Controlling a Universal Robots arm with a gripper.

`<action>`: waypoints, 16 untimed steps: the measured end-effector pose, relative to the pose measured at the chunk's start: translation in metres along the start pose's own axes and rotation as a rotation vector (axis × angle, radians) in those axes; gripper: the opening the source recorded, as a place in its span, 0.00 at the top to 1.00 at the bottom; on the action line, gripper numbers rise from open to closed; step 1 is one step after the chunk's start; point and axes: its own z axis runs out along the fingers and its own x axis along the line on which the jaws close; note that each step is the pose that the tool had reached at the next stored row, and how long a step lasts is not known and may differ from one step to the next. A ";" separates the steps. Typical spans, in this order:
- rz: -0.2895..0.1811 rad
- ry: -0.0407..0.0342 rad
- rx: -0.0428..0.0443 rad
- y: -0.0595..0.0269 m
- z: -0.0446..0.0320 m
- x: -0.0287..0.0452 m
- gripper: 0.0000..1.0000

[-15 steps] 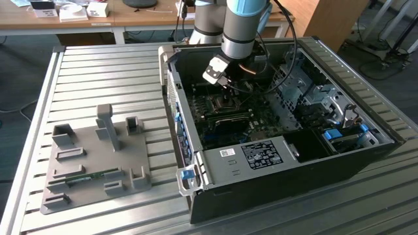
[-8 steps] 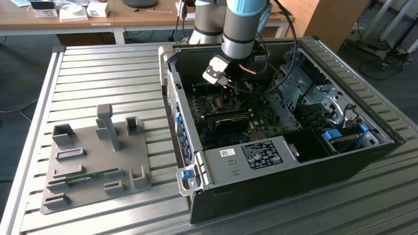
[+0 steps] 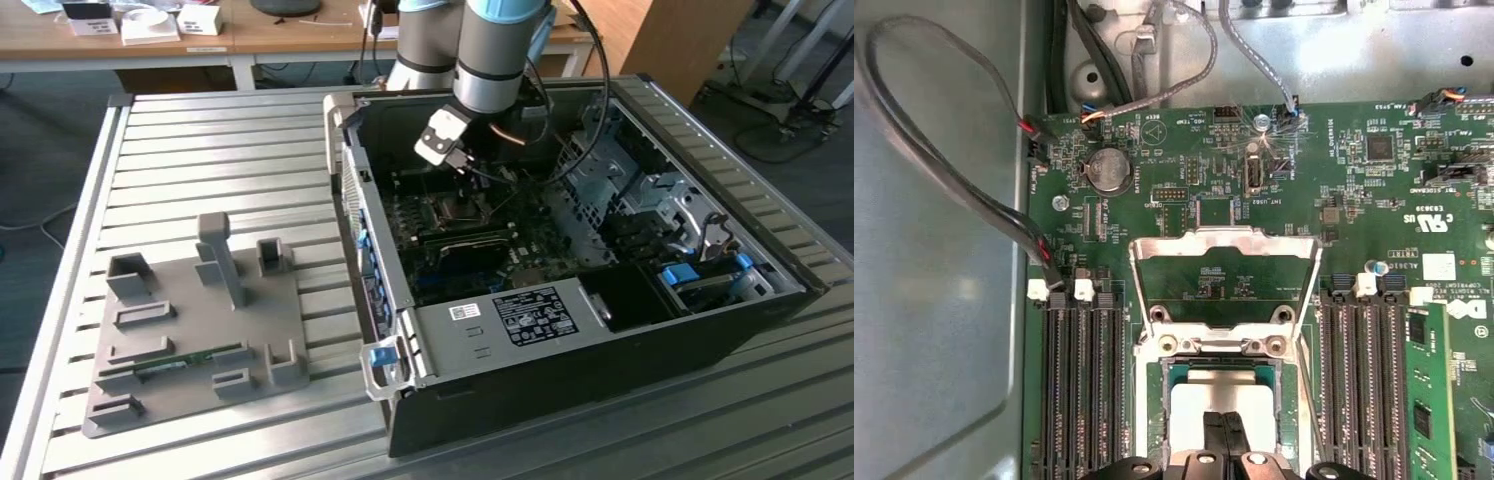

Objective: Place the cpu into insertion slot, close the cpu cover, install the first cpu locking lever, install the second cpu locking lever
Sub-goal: 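Place the cpu into insertion slot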

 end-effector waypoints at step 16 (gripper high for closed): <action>0.000 0.0001 0.0002 0.0004 -0.0101 0.0003 0.89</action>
